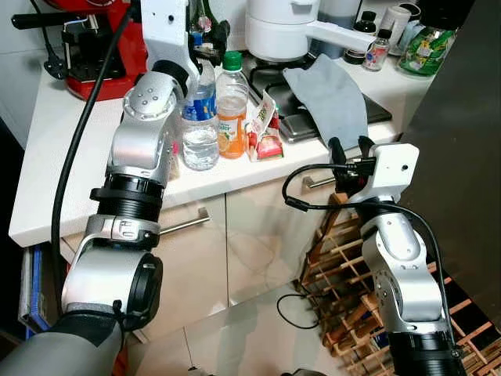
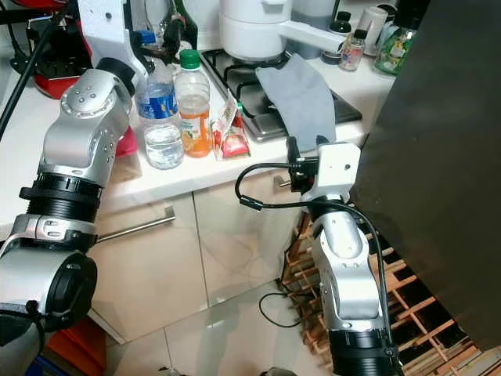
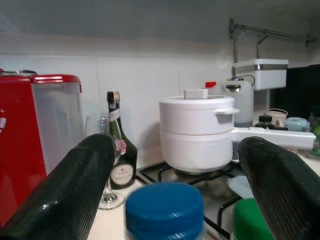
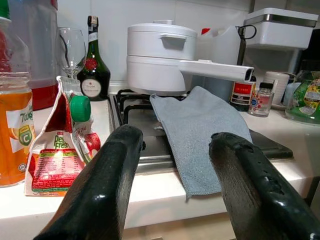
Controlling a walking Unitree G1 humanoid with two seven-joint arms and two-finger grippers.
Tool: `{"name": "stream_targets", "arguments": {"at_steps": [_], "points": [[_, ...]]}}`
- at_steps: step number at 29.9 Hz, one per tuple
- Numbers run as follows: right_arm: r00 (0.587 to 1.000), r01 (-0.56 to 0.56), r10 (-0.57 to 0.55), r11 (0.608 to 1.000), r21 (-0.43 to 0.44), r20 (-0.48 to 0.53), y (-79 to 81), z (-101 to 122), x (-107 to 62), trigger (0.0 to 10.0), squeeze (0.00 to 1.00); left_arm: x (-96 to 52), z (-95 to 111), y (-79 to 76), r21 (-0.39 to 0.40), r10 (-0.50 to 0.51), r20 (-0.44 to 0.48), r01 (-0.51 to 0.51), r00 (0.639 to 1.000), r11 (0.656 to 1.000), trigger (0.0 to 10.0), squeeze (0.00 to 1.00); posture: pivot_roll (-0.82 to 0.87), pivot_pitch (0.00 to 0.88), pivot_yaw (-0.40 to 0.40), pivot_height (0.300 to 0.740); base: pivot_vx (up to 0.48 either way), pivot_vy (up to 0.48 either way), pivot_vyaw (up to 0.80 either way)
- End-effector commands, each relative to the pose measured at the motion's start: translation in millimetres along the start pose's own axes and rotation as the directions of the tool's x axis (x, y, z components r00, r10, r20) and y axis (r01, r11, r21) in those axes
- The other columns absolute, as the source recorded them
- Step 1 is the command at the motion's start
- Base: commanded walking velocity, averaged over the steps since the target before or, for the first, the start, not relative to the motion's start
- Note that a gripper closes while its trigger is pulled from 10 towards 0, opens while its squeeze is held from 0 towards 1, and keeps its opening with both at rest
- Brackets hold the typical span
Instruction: Restocking fridge
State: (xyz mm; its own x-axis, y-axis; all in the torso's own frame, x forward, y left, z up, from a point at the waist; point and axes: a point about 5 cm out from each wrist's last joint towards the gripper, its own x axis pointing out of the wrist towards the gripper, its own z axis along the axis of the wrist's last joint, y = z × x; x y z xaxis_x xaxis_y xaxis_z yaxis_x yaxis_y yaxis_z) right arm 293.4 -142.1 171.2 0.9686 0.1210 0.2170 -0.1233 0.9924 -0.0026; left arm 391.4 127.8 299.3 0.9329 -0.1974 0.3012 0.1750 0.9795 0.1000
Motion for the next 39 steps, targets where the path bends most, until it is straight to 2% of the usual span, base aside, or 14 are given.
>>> {"name": "stream_targets", "arguments": {"at_steps": [1, 2, 5, 11, 12, 13, 14, 32, 35, 39], "points": [[1.000, -0.003, 0.003, 1.000, 0.001, -0.031, -1.5, -7, -2.4, 10.0, 0.00, -2.1, -9, -3.9, -0.031, -0.010, -0.057, 0.008, 0.998, 0.999, 10.0, 0.00, -0.11, 0.000, 0.004, 0.740, 0.000, 0.000, 0.00], [1.000, -0.003, 0.003, 1.000, 0.001, -0.031, -1.5, -7, -2.4, 10.0, 0.00, -2.1, -9, -3.9, -0.031, -0.010, -0.057, 0.008, 0.998, 0.999, 10.0, 0.00, -0.11, 0.000, 0.004, 0.740, 0.000, 0.000, 0.00], [0.999, -0.007, 0.007, 1.000, 0.003, -0.036, -0.9, -7, -2.1, 10.0, 0.00, -4.9, -24, -8.1, -0.130, -0.028, -0.152, 0.008, 0.988, 0.991, 10.0, 0.00, -0.11, 0.000, 0.003, 0.740, 0.000, 0.000, 0.00], [0.999, -0.010, 0.010, 1.000, 0.005, -0.043, -0.5, -9, -2.3, 10.0, 0.00, -8.4, -35, -8.0, -0.135, -0.028, -0.201, 0.001, 0.979, 0.991, 10.0, 0.00, -0.11, 0.000, 0.002, 0.740, 0.000, 0.000, 0.00], [0.999, -0.010, 0.011, 1.000, 0.006, -0.043, -0.4, -9, -2.3, 10.0, 0.00, -8.5, -35, -6.7, -0.137, -0.021, -0.202, -0.007, 0.979, 0.991, 6.6, 0.00, -0.11, 0.000, 0.002, 0.740, 0.000, 0.000, 0.00], [0.999, -0.010, 0.011, 1.000, 0.006, -0.043, -0.4, -9, -2.3, 10.0, 0.00, -8.5, -35, -6.7, -0.137, -0.021, -0.202, -0.007, 0.979, 0.991, 6.6, 0.00, -0.11, 0.000, 0.002, 0.740, 0.000, 0.000, 0.00], [0.999, -0.011, 0.011, 1.000, 0.006, -0.044, -0.4, -9, -2.3, 10.0, 0.00, -8.5, -35, -5.6, -0.138, -0.017, -0.201, -0.011, 0.979, 0.990, 0.0, 0.00, -0.11, 0.000, 0.001, 0.740, 0.000, 0.000, 0.00], [0.998, -0.025, 0.025, 1.000, 0.005, -0.055, 1.6, -11, -0.9, 10.0, 0.00, -20.0, -55, 6.0, -0.096, -0.003, -0.280, -0.025, 0.960, 0.995, 0.0, 0.00, -0.10, 0.000, -0.007, 0.740, 0.000, 0.000, 0.00], [0.998, -0.027, 0.028, 1.000, 0.006, -0.057, 2.0, -12, -0.5, 10.0, 0.00, -21.5, -57, 5.9, -0.096, -0.003, -0.285, -0.025, 0.959, 0.995, 0.0, 0.00, -0.09, 0.000, -0.011, 0.740, 0.000, 0.000, 0.00], [0.997, -0.039, 0.040, 0.999, 0.011, -0.064, 4.8, -15, 1.7, 10.0, 0.00, -23.0, -56, -1.8, -0.133, -0.035, -0.261, 0.000, 0.965, 0.991, 0.0, 0.00, -0.07, 0.000, -0.007, 0.740, 0.000, 0.000, 0.00]]}}
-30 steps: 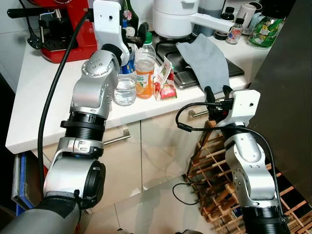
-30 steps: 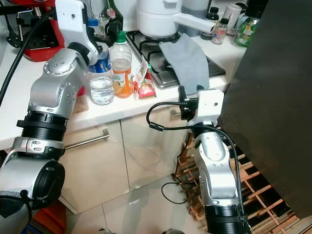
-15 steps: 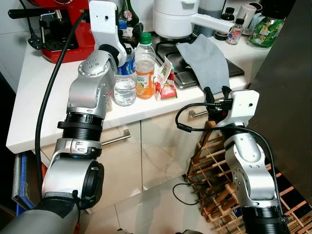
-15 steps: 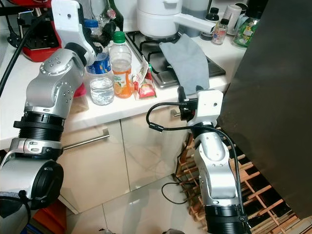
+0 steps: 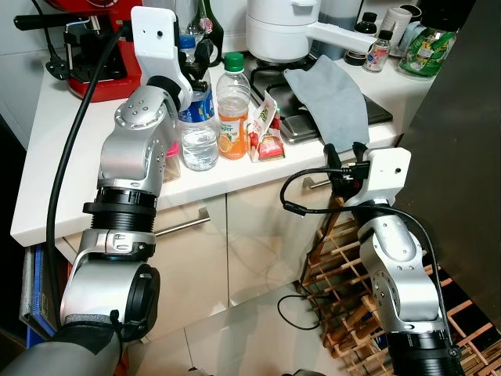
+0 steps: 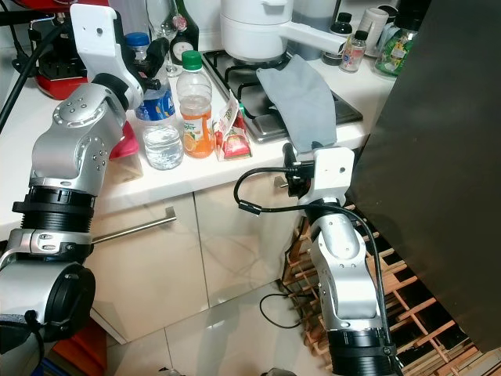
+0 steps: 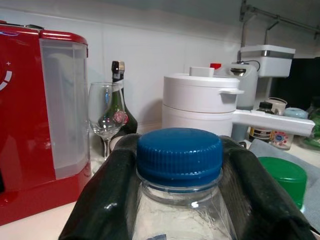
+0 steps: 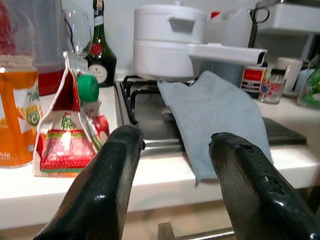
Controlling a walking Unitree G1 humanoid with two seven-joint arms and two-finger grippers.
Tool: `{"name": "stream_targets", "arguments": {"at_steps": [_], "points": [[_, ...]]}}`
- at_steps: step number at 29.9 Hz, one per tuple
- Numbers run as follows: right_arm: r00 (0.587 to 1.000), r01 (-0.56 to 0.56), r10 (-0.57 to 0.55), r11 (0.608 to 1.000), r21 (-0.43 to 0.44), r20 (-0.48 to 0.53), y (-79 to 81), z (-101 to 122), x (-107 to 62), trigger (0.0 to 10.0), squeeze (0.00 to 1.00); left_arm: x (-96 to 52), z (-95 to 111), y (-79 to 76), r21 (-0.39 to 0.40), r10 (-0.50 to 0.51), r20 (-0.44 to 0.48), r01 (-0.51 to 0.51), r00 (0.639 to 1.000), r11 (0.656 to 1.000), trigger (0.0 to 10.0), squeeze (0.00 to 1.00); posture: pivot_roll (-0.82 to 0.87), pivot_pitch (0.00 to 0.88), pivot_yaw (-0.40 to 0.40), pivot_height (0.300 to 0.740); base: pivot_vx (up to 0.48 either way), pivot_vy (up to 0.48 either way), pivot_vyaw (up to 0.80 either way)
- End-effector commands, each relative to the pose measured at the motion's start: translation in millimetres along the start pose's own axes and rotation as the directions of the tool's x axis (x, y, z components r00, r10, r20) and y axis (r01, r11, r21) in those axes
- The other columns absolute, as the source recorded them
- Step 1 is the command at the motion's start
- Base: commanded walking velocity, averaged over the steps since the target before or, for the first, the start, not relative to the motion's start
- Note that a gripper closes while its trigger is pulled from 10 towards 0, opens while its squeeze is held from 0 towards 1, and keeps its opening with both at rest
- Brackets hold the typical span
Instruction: Restocking fridge
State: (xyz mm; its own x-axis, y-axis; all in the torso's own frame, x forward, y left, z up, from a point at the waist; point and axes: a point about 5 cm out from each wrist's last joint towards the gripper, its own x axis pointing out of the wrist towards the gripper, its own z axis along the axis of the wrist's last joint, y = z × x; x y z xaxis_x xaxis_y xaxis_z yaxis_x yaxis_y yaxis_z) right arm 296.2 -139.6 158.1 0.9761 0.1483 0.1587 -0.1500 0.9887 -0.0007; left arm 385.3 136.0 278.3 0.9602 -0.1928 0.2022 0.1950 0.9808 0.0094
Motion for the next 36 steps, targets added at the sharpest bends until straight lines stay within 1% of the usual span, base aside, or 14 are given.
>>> {"name": "stream_targets", "arguments": {"at_steps": [1, 9, 10, 12, 16, 17, 19, 21, 22, 26, 27, 28, 32, 36], "points": [[1.000, -0.014, 0.014, 1.000, 0.004, -0.006, 3.4, -2, 2.4, 10.0, 0.00, -5.6, -38, -4.4, -0.040, -0.026, -0.159, 0.020, 0.987, 0.999, 0.0, 0.00, -0.07, 0.000, -0.007, 0.740, 0.000, 0.000, 0.00], [1.000, -0.018, 0.018, 1.000, 0.013, -0.006, 7.5, -4, 3.2, 10.0, 0.00, -5.6, -23, -14.1, -0.002, -0.086, -0.050, 0.086, 0.995, 0.996, 0.0, 0.00, -0.07, 0.000, 0.008, 0.740, 0.000, 0.000, 0.00], [1.000, -0.017, 0.017, 1.000, 0.014, -0.005, 7.8, -4, 4.5, 10.0, 0.00, -4.4, -16, -14.3, 0.023, -0.085, -0.006, 0.086, 0.996, 0.996, 0.0, 0.00, -0.07, 0.000, 0.008, 0.740, 0.000, 0.000, 0.00], [1.000, -0.017, 0.017, 1.000, 0.013, -0.004, 7.9, -4, 4.8, 10.0, 0.00, -4.0, -13, -14.7, 0.034, -0.087, 0.011, 0.086, 0.996, 0.996, 0.0, 0.00, -0.08, 0.000, 0.008, 0.740, 0.000, 0.000, 0.00], [1.000, -0.026, 0.026, 1.000, 0.000, 0.008, 6.7, -2, 9.3, 10.0, 0.00, -1.0, 10, -15.9, 0.070, -0.071, 0.150, 0.061, 0.986, 0.996, 0.0, 0.00, -0.08, 0.000, 0.010, 0.740, 0.000, 0.000, 0.00], [1.000, -0.026, 0.026, 1.000, 0.000, 0.008, 6.7, -2, 9.3, 10.0, 0.00, -1.0, 10, -15.9, 0.070, -0.071, 0.150, 0.061, 0.986, 0.996, 0.0, 0.00, -0.08, 0.000, 0.010, 0.740, 0.000, 0.000, 0.00], [0.999, -0.019, 0.019, 1.000, -0.010, 0.032, 3.8, 3, 14.8, 10.0, 0.00, -1.0, 34, -16.3, 0.089, -0.075, 0.278, 0.052, 0.958, 0.995, 0.0, 0.00, -0.09, 0.000, 0.010, 0.740, 0.000, 0.000, 0.00], [0.999, -0.017, 0.017, 1.000, -0.013, 0.041, 2.6, 6, 16.0, 10.0, 0.00, -1.6, 43, -16.1, 0.096, -0.072, 0.319, 0.043, 0.945, 0.994, 0.0, 0.00, -0.09, 0.000, 0.011, 0.740, 0.000, 0.000, 0.00], [0.999, -0.013, 0.014, 1.000, -0.018, 0.051, -0.3, 8, 16.9, 10.0, 0.00, -3.4, 56, -15.9, 0.110, -0.063, 0.384, 0.022, 0.921, 0.994, 0.0, 0.00, -0.08, 0.000, 0.011, 0.740, 0.000, 0.000, 0.00], [0.998, -0.006, 0.007, 1.000, -0.020, 0.055, -2.1, 7, 20.0, 10.0, 0.00, -10.2, 80, -13.2, 0.137, -0.050, 0.506, -0.023, 0.861, 0.990, 0.0, 0.00, -0.08, 0.000, 0.007, 0.740, 0.000, 0.000, 0.00], [0.998, -0.006, 0.007, 1.000, -0.018, 0.057, -0.6, 7, 21.3, 10.0, 0.00, -12.6, 86, -13.0, 0.154, -0.042, 0.534, -0.048, 0.845, 0.987, 3.9, 0.00, -0.07, 0.000, 0.004, 0.740, 0.000, 0.000, 0.00], [0.998, -0.007, 0.008, 1.000, -0.016, 0.061, 0.6, 8, 22.5, 10.0, 0.00, -13.9, 90, -13.2, 0.168, -0.035, 0.549, -0.069, 0.835, 0.983, 10.0, 0.00, -0.06, 0.000, -0.003, 0.740, 0.000, 0.000, 0.00], [0.997, -0.024, 0.025, 1.000, -0.008, 0.071, 6.6, 10, 26.7, 10.0, 0.00, -17.6, 98, -13.1, 0.198, -0.022, 0.589, -0.118, 0.808, 0.973, 10.0, 0.00, -0.04, 0.000, -0.020, 0.740, 0.000, 0.000, 0.00], [0.996, -0.047, 0.048, 0.999, -0.009, 0.073, 9.8, 9, 29.8, 10.0, 0.00, -20.4, 97, -12.4, 0.221, -0.013, 0.604, -0.151, 0.797, 0.964, 10.0, 0.00, -0.02, 0.000, -0.044, 0.740, 0.000, 0.000, 0.00]]}}
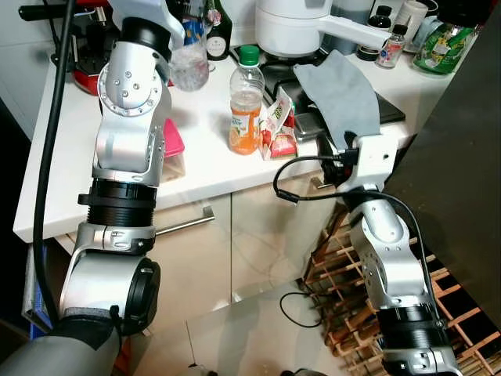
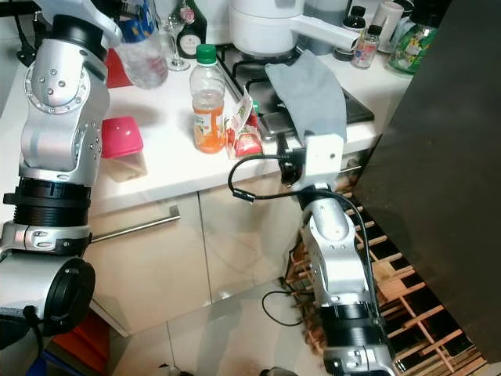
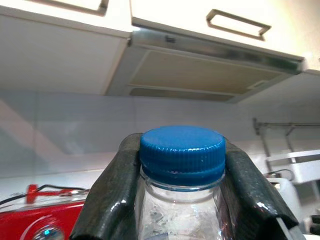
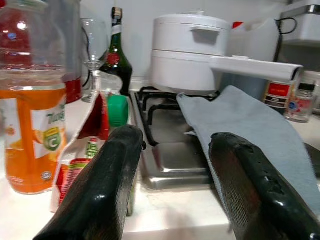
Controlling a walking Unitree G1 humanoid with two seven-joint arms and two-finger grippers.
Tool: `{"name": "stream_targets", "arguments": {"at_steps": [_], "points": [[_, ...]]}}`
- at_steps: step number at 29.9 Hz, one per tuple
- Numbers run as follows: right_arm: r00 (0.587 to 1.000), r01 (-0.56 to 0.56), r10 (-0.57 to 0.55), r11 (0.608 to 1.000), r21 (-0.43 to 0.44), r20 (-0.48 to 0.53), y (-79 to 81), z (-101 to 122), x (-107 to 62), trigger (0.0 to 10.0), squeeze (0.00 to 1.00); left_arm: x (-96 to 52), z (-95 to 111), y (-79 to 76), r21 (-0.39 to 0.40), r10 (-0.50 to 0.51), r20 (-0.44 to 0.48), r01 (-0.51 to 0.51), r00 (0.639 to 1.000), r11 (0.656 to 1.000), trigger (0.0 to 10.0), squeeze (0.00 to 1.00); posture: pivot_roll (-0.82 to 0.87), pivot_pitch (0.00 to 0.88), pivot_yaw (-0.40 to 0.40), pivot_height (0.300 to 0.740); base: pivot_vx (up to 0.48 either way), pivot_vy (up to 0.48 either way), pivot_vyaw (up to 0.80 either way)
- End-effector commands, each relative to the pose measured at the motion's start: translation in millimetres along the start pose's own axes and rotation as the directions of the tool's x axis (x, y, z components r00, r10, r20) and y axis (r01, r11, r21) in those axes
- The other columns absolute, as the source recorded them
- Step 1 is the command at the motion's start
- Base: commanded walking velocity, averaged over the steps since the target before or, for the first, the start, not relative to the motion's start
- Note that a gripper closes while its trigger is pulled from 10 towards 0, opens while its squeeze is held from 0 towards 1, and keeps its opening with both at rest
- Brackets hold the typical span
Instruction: Restocking fridge
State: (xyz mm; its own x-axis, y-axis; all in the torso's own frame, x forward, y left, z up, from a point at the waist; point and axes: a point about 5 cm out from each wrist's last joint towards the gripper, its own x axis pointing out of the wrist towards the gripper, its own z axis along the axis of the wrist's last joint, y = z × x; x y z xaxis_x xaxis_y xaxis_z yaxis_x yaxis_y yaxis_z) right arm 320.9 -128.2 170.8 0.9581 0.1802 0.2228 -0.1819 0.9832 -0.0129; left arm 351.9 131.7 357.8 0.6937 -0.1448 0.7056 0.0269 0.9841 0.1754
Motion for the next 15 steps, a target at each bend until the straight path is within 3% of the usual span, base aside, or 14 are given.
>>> {"name": "stream_targets", "arguments": {"at_steps": [1, 7, 15], "points": [[1.000, -0.021, 0.021, 1.000, -0.002, 0.008, 2.4, 1, 3.3, 10.0, 0.00, 1.3, 15, 1.8, 0.036, 0.014, 0.079, -0.017, 0.997, 0.999, 10.0, 0.00, -0.02, 0.000, -0.056, 0.740, 0.000, 0.000, 0.00], [0.999, -0.045, 0.045, 0.999, -0.006, 0.000, 2.8, 0, 7.4, 10.0, 0.00, -0.5, 26, 1.6, 0.097, 0.032, 0.144, -0.046, 0.989, 0.994, 10.0, 0.00, 0.00, 0.000, -0.077, 0.740, 0.000, 0.000, 0.00], [0.999, -0.047, 0.047, 0.999, -0.001, 0.005, 4.4, -1, 8.2, 10.0, 0.00, 4.5, 38, 3.0, 0.116, 0.032, 0.197, -0.055, 0.980, 0.992, 10.0, 0.00, 0.00, 0.000, -0.067, 0.740, 0.000, 0.000, 0.00]]}}
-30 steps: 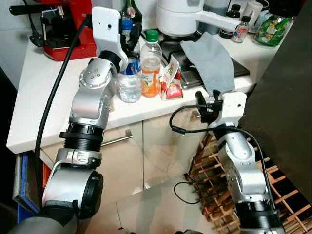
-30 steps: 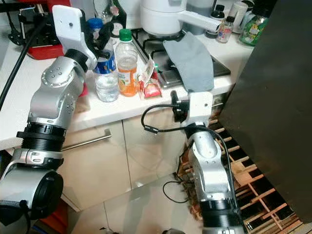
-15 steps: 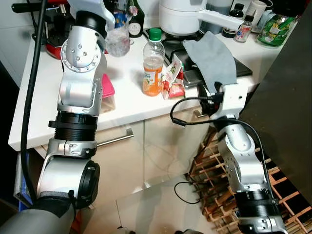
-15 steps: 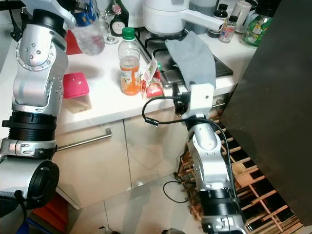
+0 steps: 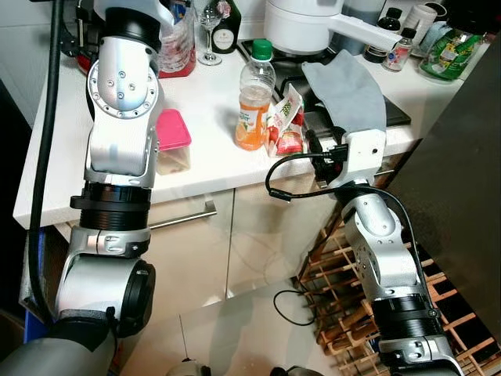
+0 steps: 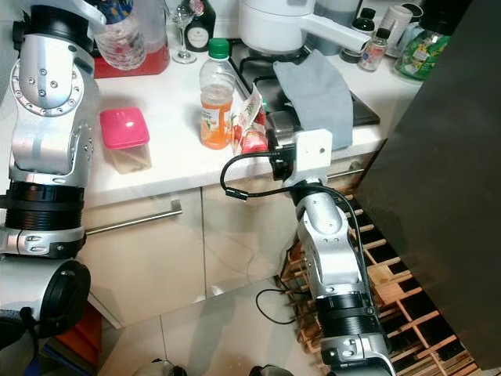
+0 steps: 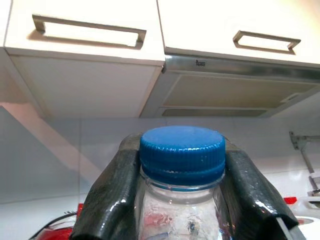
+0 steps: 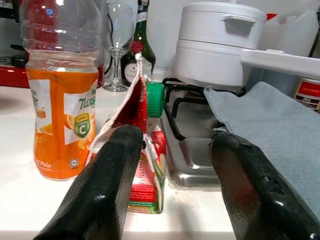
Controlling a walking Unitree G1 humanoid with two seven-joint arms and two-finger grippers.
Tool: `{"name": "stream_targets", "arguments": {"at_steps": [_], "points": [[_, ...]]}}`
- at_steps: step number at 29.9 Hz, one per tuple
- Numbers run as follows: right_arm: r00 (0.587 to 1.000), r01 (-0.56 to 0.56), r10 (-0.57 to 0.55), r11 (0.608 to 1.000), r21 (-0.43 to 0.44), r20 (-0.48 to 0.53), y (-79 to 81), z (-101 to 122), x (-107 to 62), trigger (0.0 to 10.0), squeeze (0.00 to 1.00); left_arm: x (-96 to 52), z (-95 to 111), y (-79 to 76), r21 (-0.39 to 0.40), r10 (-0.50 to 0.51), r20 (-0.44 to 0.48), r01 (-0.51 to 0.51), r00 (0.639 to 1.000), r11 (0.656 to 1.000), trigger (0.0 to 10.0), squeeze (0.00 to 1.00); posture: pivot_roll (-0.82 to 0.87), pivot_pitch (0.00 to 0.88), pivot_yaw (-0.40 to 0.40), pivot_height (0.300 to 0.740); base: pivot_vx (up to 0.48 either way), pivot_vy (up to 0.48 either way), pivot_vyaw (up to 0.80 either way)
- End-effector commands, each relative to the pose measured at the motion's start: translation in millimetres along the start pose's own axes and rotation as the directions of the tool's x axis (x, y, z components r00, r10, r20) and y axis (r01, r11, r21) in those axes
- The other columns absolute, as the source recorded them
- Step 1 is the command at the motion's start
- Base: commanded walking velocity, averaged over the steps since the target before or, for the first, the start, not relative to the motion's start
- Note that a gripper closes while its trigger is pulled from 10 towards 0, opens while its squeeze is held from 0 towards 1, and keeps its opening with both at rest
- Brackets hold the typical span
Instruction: Restocking fridge
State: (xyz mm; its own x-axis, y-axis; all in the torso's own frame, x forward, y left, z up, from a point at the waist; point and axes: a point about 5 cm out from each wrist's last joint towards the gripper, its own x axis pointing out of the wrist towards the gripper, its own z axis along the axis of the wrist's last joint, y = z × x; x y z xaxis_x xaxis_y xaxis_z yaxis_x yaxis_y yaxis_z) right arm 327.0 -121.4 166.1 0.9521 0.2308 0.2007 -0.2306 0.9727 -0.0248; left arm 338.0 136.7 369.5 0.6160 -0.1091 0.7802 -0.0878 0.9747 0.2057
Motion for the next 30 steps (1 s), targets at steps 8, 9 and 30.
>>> {"name": "stream_targets", "arguments": {"at_steps": [8, 9, 30], "points": [[1.000, 0.010, -0.010, 1.000, -0.004, 0.016, -4.4, 1, -0.1, 10.0, 0.00, 11.1, 31, -2.9, 0.035, -0.011, 0.162, 0.005, 0.987, 0.999, 10.0, 0.00, -0.01, 0.000, -0.065, 0.740, 0.000, 0.000, 0.00], [1.000, 0.010, -0.010, 1.000, -0.004, 0.016, -4.4, 1, -0.1, 10.0, 0.00, 11.1, 31, -2.9, 0.035, -0.011, 0.162, 0.005, 0.987, 0.999, 10.0, 0.00, -0.01, 0.000, -0.065, 0.740, 0.000, 0.000, 0.00], [1.000, 0.000, 0.000, 1.000, -0.026, -0.004, -10.6, -3, -1.8, 10.0, 0.00, 2.4, 27, -9.7, -0.021, -0.016, 0.144, 0.019, 0.990, 1.000, 10.0, 0.00, -0.01, 0.000, -0.095, 0.740, -0.172, 0.000, 0.00]]}}
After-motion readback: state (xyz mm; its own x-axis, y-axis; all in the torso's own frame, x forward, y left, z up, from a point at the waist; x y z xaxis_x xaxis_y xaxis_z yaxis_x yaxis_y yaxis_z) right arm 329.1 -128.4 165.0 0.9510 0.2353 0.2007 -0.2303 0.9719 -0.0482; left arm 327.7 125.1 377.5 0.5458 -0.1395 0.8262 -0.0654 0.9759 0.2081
